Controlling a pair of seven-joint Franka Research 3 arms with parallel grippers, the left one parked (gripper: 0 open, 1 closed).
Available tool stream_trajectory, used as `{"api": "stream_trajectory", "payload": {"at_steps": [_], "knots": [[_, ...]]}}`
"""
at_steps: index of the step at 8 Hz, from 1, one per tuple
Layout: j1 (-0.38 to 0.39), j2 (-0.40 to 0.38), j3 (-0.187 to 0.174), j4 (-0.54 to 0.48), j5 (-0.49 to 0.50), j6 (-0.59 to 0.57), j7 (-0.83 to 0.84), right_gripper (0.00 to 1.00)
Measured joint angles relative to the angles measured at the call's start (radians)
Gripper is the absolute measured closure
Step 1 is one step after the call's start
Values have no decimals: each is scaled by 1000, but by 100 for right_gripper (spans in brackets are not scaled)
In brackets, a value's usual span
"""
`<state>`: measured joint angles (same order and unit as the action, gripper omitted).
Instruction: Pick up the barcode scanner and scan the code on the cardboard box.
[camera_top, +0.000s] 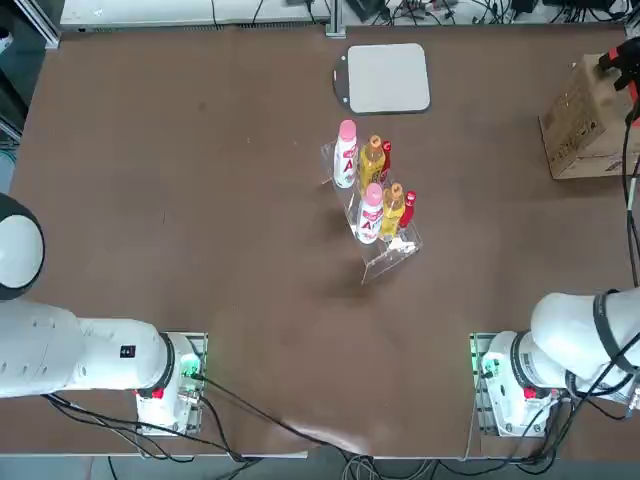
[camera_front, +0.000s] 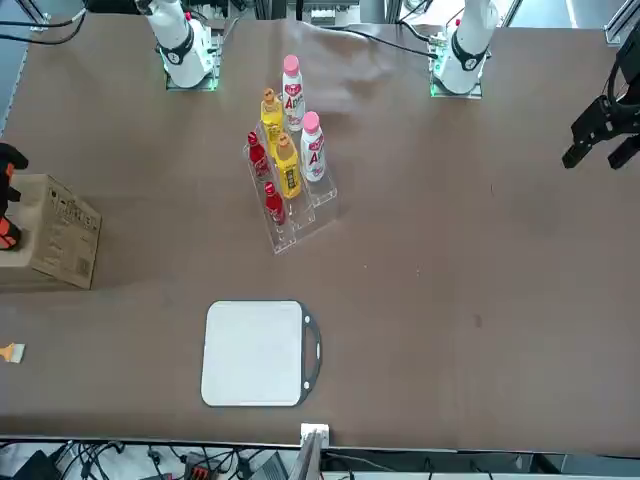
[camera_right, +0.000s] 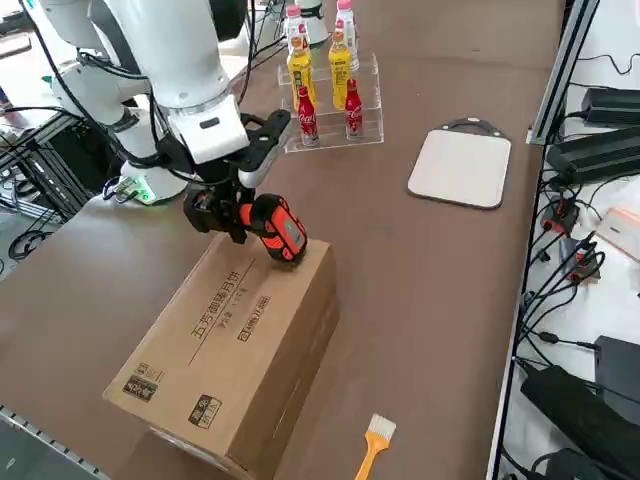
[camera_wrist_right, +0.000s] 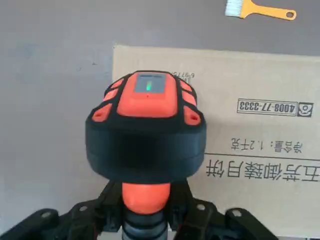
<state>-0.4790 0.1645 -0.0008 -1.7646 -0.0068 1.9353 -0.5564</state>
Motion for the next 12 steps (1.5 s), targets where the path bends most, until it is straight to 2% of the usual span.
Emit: {"api": "stream_trajectory", "payload": {"at_steps": [3, 5, 7, 9, 11, 12], "knots": [[17, -3, 19, 4, 1, -17, 16, 56], [135, -5, 31, 10, 2, -45, 159, 56], [315, -2, 40, 11, 1, -46, 367, 56], [455, 30, 42, -6, 0, 23, 523, 56], [509, 97, 42, -69, 2, 147, 562, 56], [521, 123, 41, -132, 2, 234, 562, 56]]}}
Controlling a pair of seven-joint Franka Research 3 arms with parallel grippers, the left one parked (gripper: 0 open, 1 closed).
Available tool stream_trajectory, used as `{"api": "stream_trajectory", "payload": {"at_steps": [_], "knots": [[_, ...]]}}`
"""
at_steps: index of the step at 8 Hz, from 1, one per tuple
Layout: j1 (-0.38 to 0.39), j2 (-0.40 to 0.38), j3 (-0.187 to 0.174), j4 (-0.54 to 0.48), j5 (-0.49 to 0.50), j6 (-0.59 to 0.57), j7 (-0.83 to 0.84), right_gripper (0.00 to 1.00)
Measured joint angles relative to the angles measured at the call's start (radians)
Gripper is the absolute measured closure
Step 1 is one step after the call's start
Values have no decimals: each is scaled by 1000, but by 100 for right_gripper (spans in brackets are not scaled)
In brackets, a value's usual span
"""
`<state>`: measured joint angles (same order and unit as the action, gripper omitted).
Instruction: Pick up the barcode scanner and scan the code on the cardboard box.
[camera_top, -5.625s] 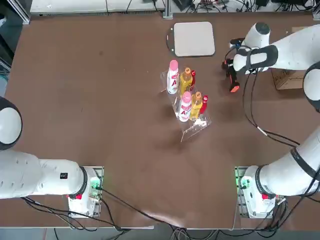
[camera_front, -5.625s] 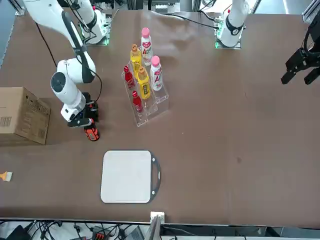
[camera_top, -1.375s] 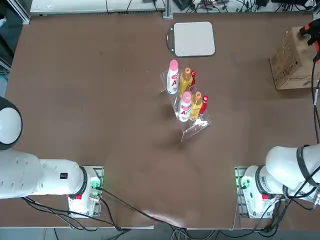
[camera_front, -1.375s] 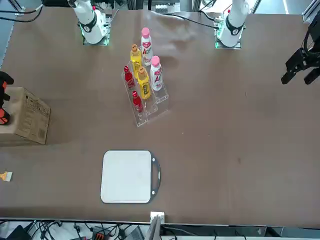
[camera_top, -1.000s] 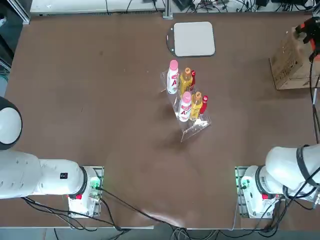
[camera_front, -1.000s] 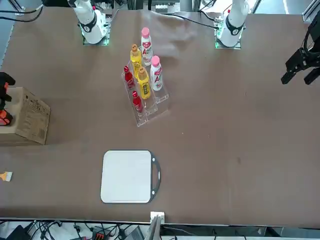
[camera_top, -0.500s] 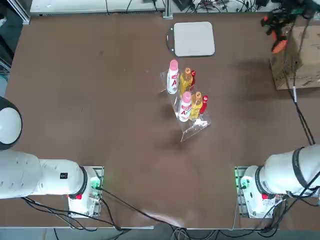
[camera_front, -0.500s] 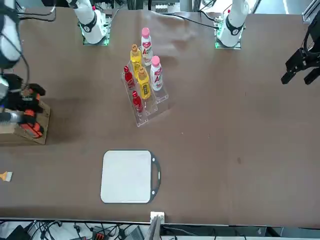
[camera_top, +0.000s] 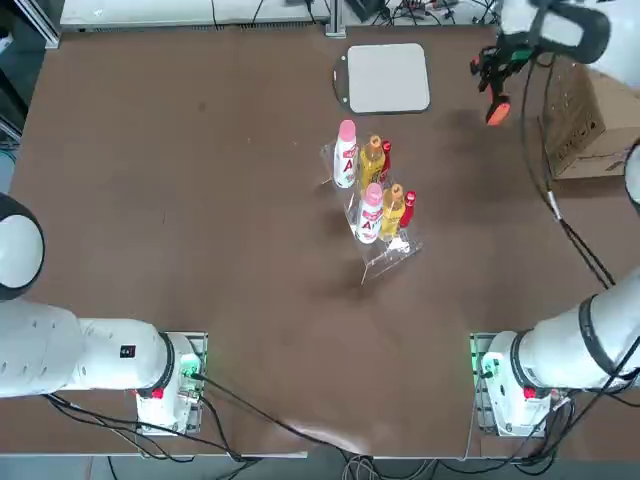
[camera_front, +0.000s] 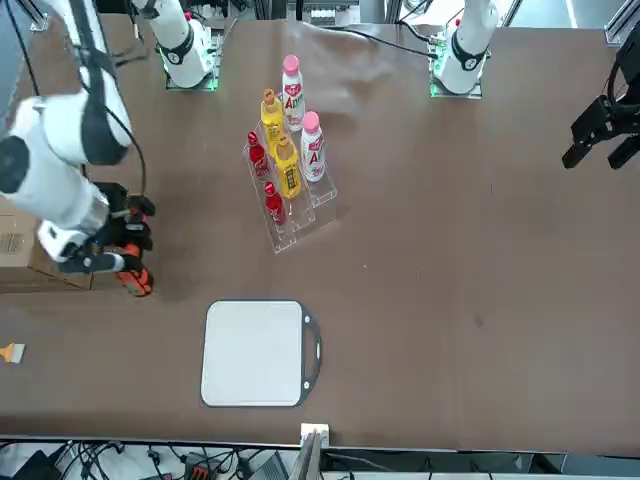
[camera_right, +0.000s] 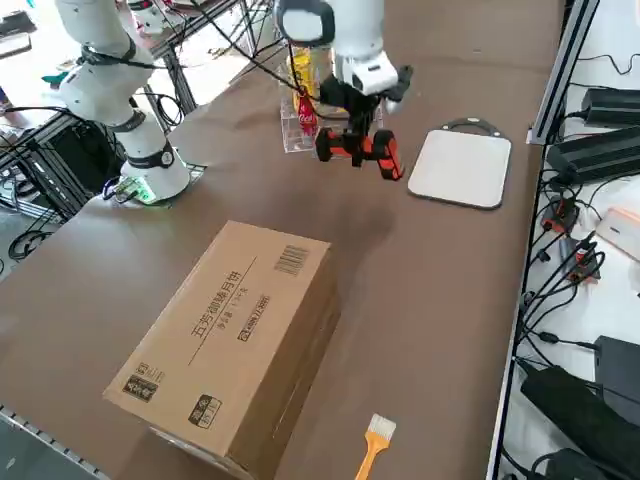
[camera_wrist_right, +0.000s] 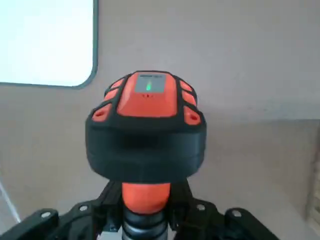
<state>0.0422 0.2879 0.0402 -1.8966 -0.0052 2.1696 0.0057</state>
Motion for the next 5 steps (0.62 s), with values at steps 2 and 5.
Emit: {"api": "stream_trajectory", "payload": {"at_steps": [2, 5], "knots": [[21, 23, -1, -130, 0, 149, 9, 56], [76, 67, -2, -217, 0, 276, 59, 56]]}}
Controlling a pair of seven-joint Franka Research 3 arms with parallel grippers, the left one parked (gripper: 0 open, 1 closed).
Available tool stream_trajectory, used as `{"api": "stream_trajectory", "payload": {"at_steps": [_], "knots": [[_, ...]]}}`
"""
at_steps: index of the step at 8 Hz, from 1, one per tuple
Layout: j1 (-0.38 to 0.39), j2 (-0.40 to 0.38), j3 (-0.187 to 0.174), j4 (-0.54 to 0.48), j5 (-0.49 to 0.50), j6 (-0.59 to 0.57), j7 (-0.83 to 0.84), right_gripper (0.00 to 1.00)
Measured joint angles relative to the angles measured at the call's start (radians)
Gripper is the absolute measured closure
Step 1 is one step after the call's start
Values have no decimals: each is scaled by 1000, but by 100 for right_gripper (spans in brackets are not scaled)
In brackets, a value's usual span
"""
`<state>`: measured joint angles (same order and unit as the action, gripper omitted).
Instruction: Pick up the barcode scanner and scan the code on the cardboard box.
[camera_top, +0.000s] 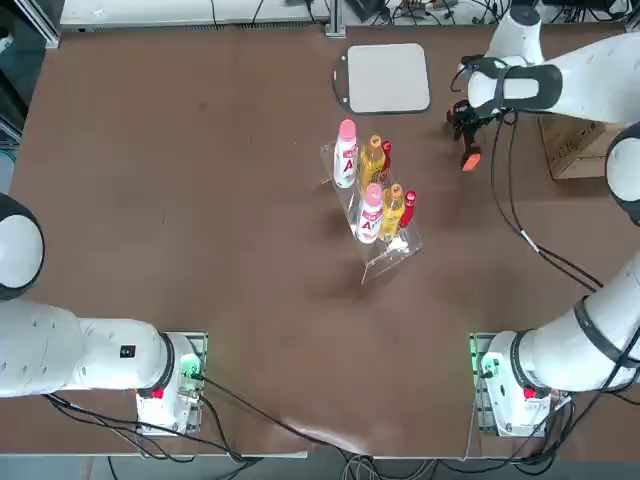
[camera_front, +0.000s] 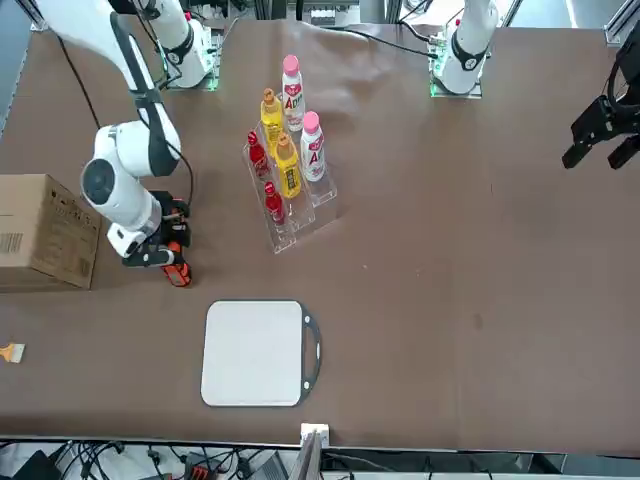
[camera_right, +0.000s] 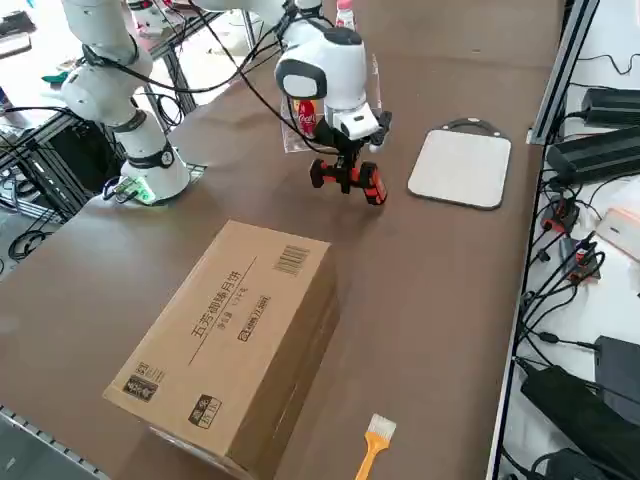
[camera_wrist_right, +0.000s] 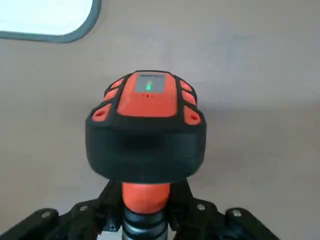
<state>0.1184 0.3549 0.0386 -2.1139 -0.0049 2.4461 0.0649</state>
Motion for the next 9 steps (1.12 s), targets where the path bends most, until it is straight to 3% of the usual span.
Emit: {"api": "stream_trajectory", "payload": {"at_steps": [3, 6, 9], "knots": [[5, 65, -7, -19, 0, 118, 4, 56], [5, 64, -7, -21, 0, 122, 5, 56], [5, 39, -8, -10, 0, 125, 13, 5]]}}
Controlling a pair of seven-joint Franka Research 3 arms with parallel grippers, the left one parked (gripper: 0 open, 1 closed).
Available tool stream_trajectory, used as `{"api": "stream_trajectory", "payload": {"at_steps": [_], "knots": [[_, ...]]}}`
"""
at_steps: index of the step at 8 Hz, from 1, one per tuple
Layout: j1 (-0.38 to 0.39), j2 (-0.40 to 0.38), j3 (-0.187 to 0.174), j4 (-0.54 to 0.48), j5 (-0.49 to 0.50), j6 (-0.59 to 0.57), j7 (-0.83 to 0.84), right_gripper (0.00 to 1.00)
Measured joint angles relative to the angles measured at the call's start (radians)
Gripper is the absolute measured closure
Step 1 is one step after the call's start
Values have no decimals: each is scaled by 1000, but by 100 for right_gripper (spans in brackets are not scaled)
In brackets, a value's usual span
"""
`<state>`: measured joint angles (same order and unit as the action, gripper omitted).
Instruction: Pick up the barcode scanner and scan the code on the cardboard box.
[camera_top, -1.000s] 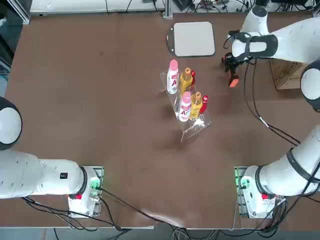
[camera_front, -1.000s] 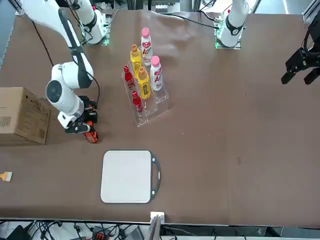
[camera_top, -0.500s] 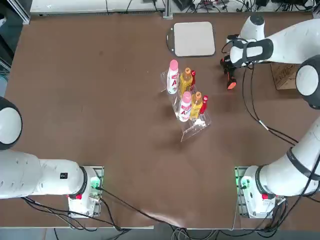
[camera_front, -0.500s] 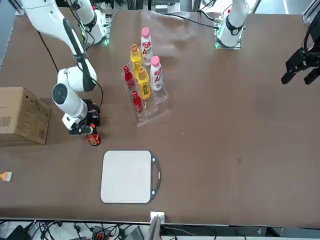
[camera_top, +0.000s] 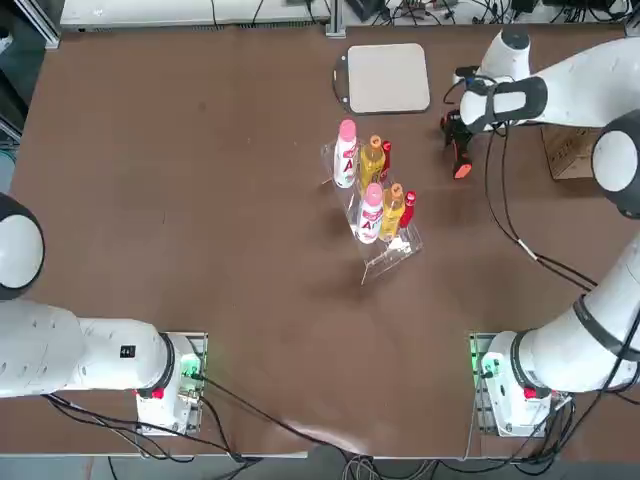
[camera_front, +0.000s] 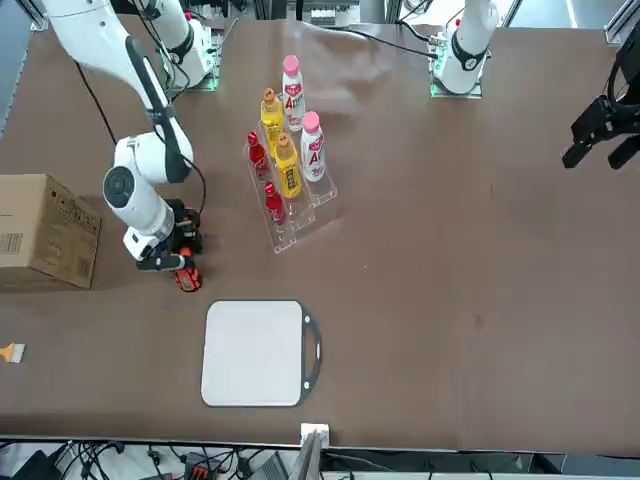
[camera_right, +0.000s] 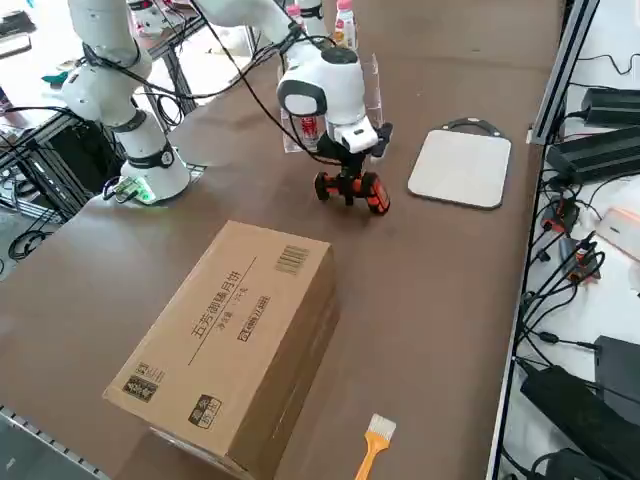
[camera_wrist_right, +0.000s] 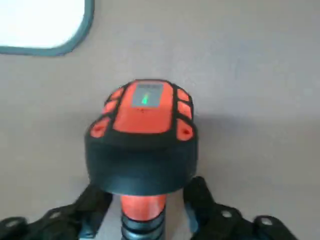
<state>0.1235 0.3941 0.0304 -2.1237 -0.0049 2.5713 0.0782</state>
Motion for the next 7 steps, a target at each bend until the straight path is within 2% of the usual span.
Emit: {"api": "stream_trajectory", "payload": {"at_steps": [1, 3, 5, 7], "knots": [[0, -45, 0, 12, 0, -37, 5, 0], [-1, -184, -5, 72, 0, -217, 28, 0], [-13, -310, -20, 187, 0, -460, 34, 0], [-52, -351, -24, 350, 0, -684, 34, 0]]}}
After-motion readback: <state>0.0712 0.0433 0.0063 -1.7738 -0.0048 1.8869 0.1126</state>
